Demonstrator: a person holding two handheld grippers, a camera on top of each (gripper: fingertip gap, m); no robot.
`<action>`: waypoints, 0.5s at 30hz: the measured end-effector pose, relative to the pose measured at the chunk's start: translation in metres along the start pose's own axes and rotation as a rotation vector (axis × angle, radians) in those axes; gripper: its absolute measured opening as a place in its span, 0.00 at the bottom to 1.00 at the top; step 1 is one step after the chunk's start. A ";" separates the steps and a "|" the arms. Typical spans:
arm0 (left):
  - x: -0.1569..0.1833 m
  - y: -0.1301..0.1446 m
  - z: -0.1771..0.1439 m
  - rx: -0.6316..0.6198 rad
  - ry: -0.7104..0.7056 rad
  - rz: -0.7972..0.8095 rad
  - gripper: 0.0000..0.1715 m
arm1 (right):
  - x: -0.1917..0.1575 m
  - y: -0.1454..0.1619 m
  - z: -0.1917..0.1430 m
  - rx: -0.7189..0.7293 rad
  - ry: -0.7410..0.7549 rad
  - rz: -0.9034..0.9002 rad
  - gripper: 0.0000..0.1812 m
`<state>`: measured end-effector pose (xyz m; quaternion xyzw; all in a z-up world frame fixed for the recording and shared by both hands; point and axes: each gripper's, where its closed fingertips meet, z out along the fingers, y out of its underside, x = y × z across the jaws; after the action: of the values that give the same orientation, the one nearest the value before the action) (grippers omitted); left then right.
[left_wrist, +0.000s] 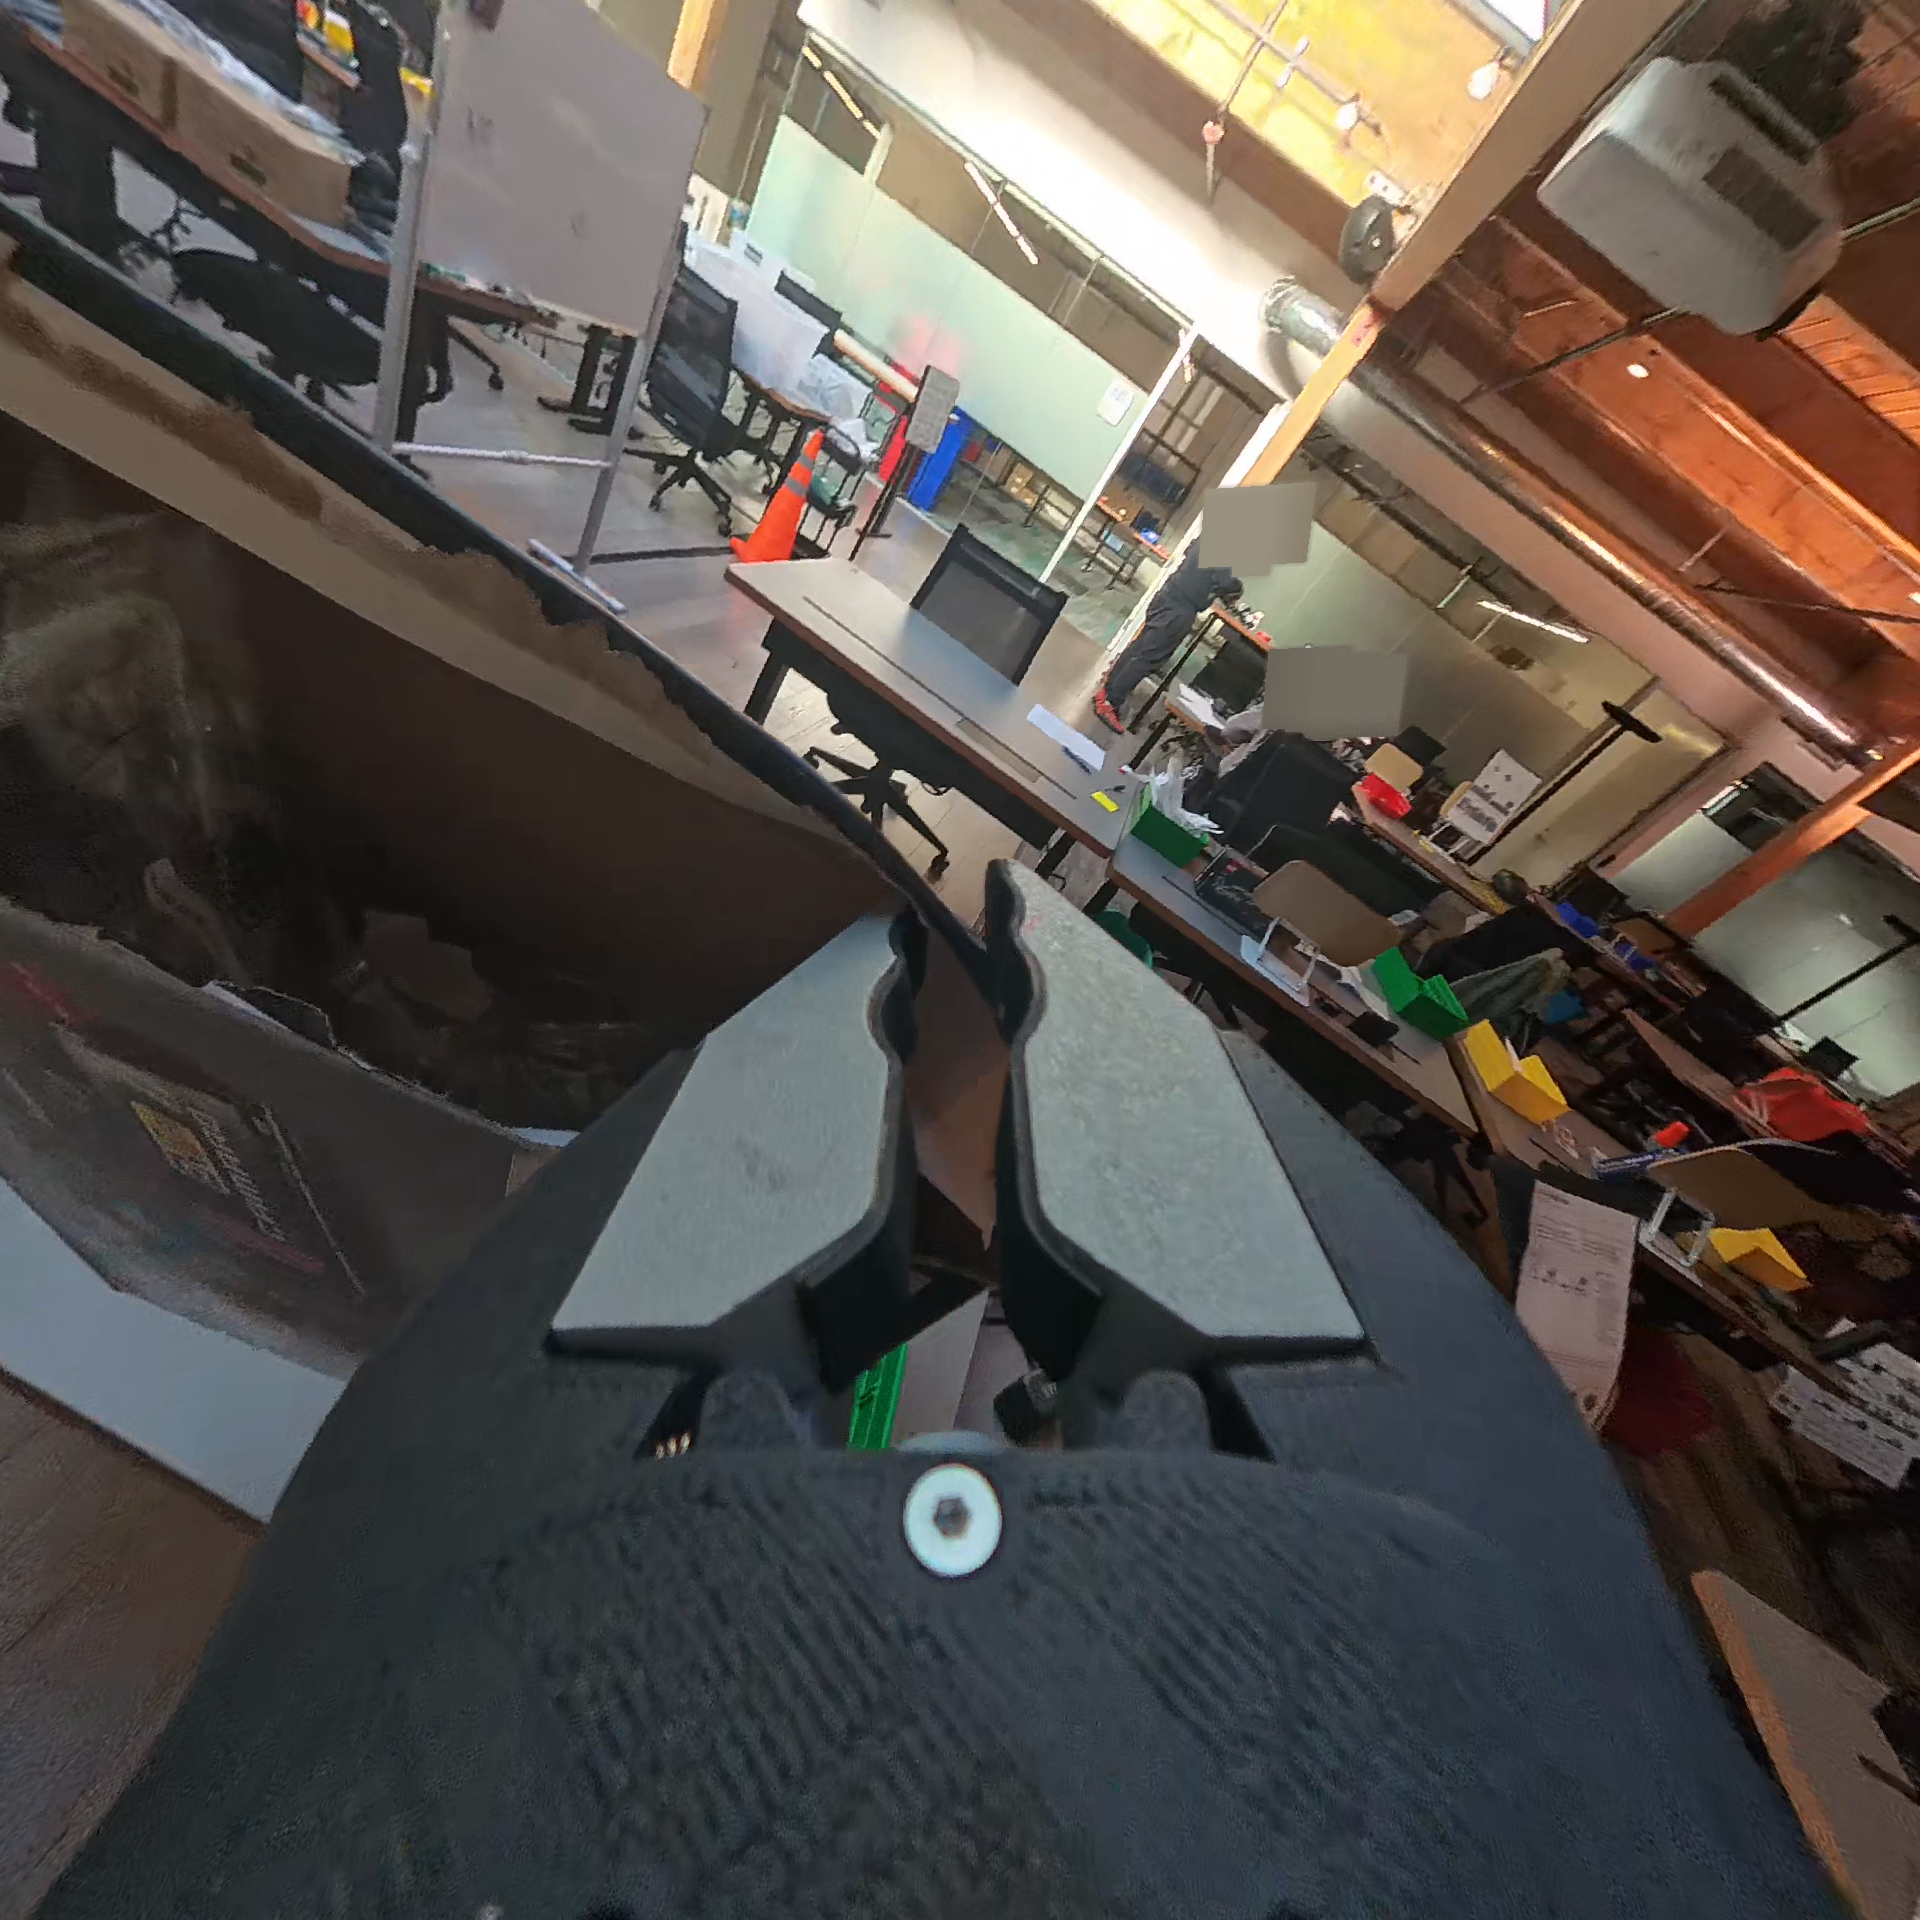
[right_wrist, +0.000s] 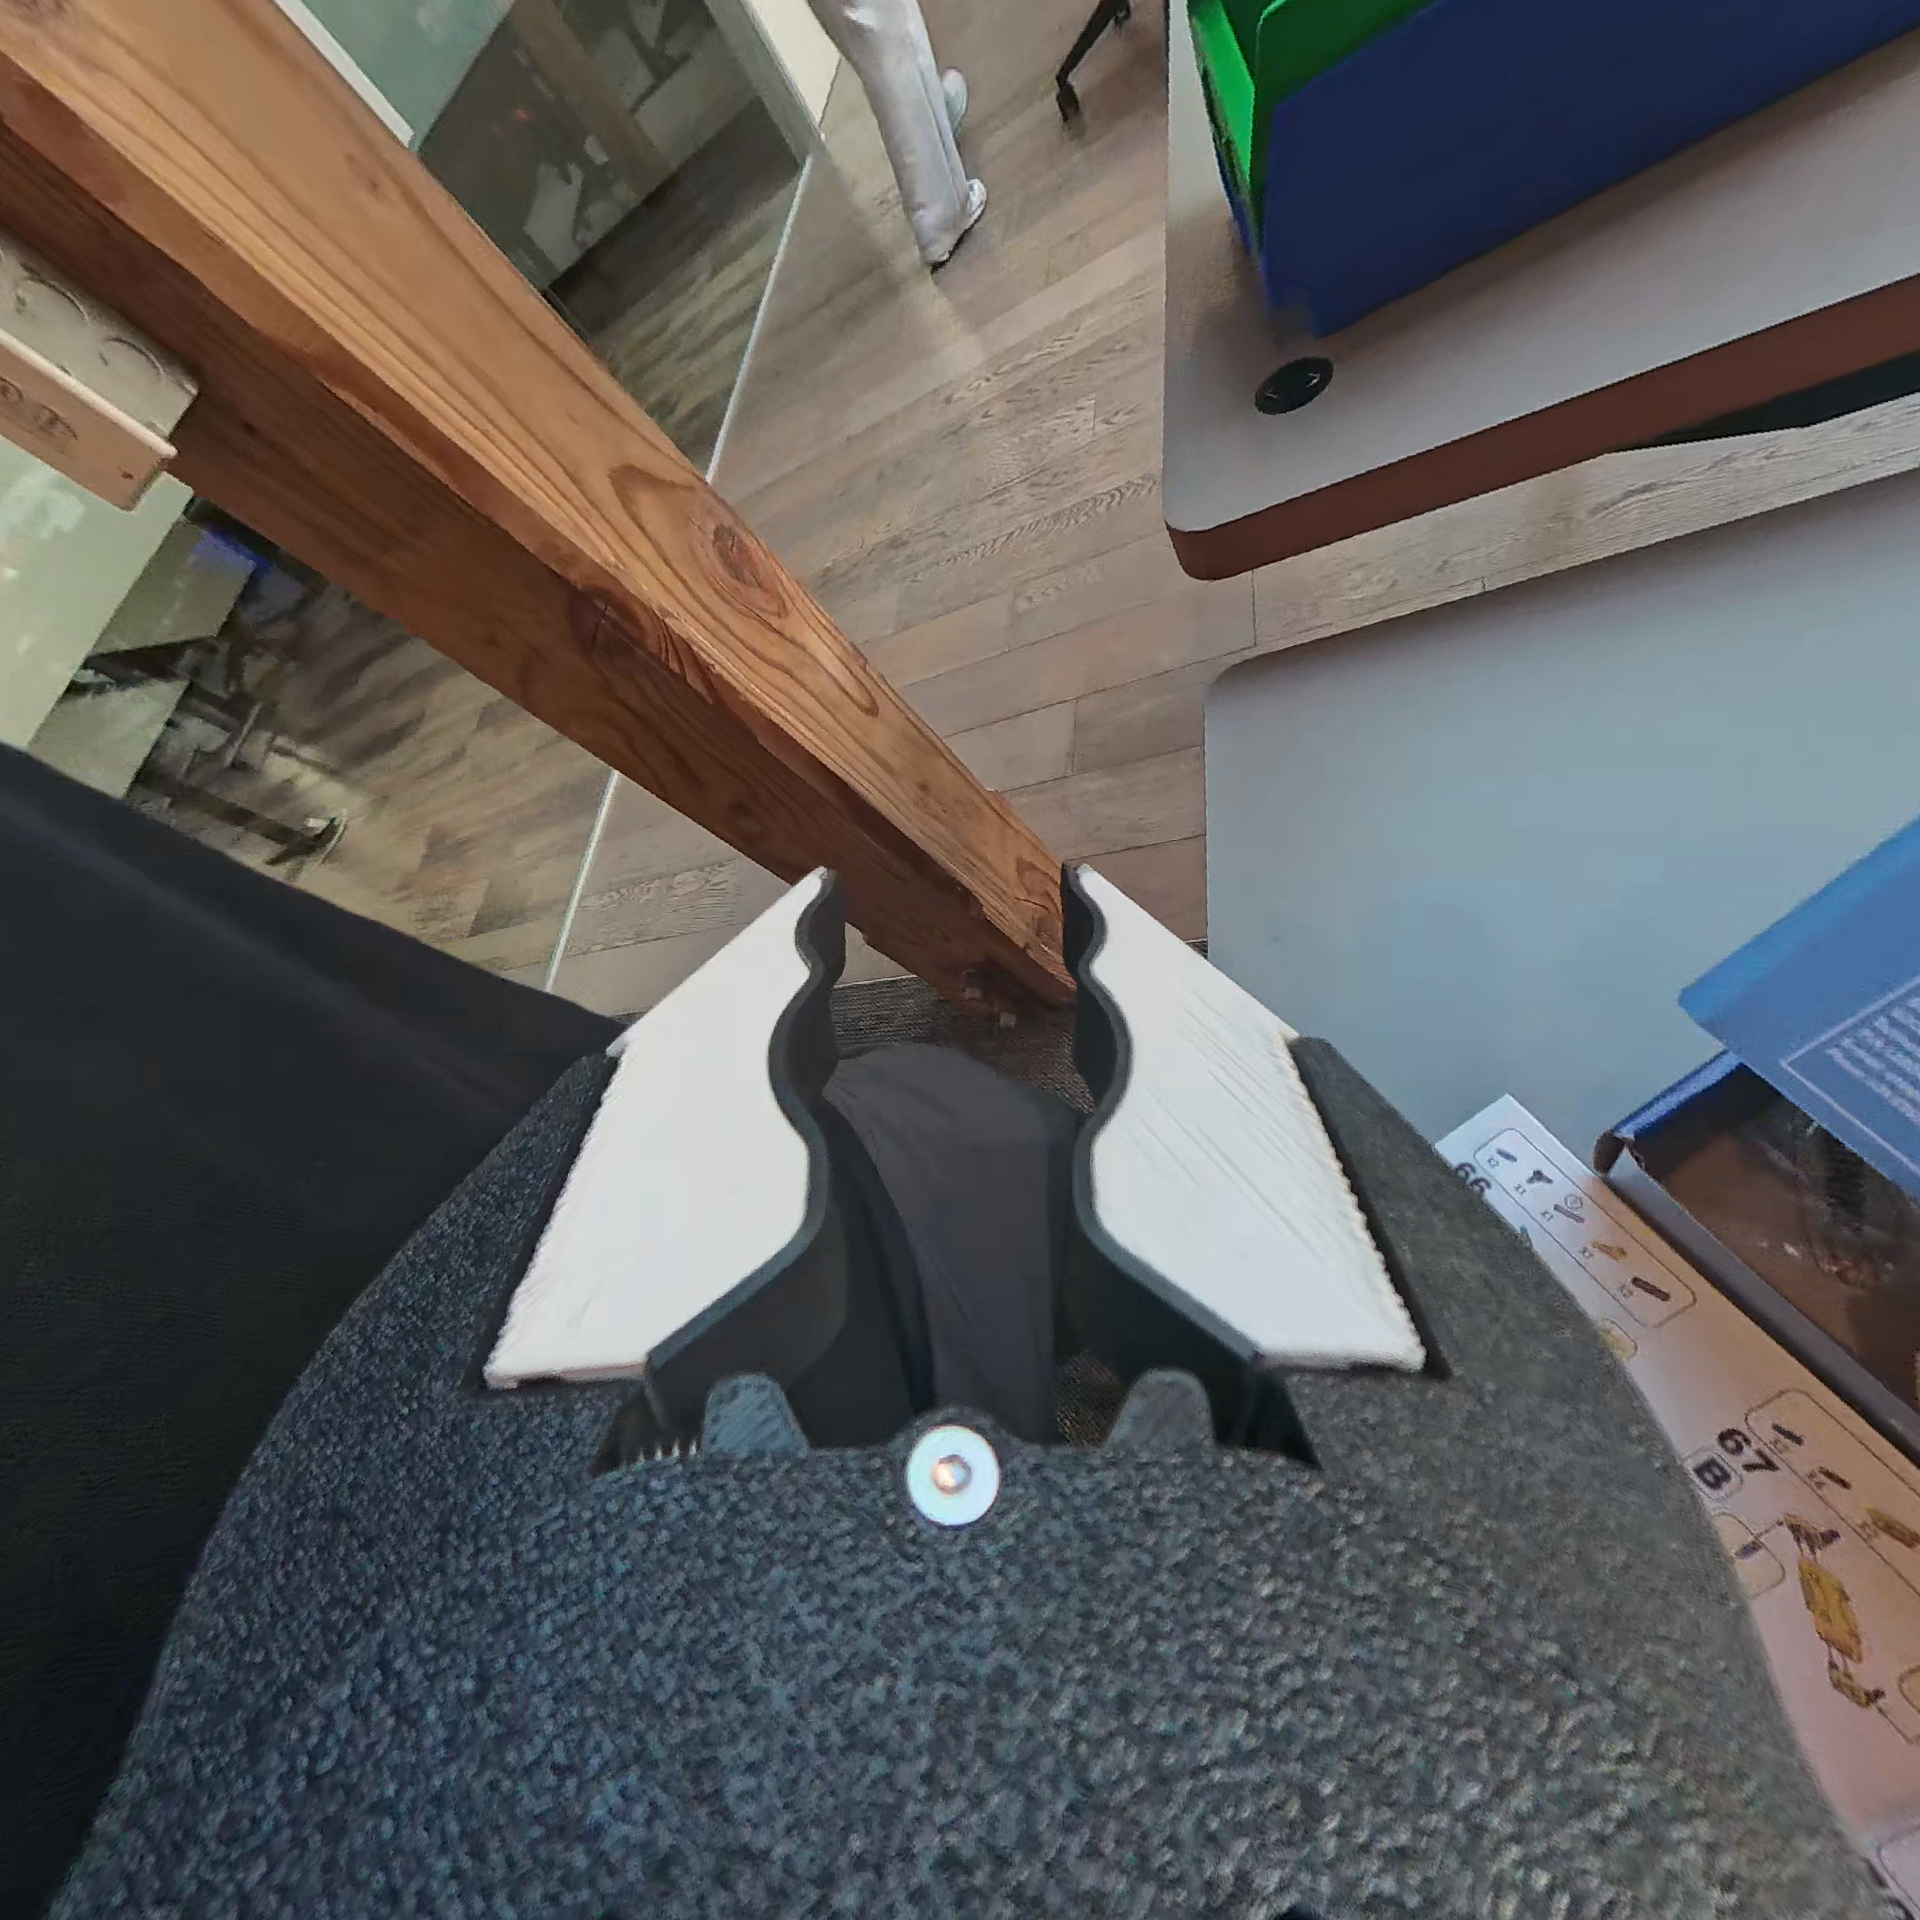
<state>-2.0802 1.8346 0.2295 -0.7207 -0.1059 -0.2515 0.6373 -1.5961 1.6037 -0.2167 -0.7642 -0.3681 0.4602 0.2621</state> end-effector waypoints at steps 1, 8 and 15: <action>0.017 -0.001 -0.004 -0.001 0.024 0.028 0.05 | 0.000 -0.002 0.000 0.008 -0.006 0.003 0.23; 0.182 -0.001 -0.037 -0.034 0.158 0.207 0.05 | -0.010 -0.003 -0.025 0.061 -0.152 -0.063 0.23; 0.351 0.053 -0.077 -0.095 0.226 0.199 0.05 | -0.034 -0.003 -0.097 0.074 -0.450 -0.024 0.43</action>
<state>-1.7738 1.6920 0.3627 -0.7239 0.0504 -0.2715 0.6322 -1.5203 1.5719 -0.1541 -0.6277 -0.4091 0.6292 0.2067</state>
